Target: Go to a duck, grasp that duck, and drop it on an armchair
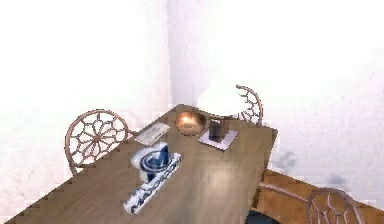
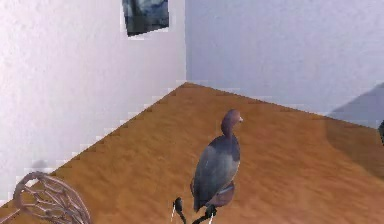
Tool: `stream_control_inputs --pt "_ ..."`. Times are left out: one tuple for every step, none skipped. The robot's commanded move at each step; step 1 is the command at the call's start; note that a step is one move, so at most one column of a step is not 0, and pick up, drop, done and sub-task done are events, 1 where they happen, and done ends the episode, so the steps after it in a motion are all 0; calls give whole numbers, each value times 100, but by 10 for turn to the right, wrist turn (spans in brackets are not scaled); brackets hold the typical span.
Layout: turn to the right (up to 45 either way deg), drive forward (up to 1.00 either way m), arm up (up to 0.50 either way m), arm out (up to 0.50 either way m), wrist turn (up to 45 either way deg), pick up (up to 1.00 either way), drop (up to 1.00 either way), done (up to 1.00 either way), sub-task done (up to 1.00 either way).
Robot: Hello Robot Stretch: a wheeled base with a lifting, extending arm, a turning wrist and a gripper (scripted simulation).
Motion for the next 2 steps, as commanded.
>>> stream_control_inputs --pt "-270 0 0 0 0 0 0 0 0" --pt "-450 0 0 0 0 0 0 0 0"
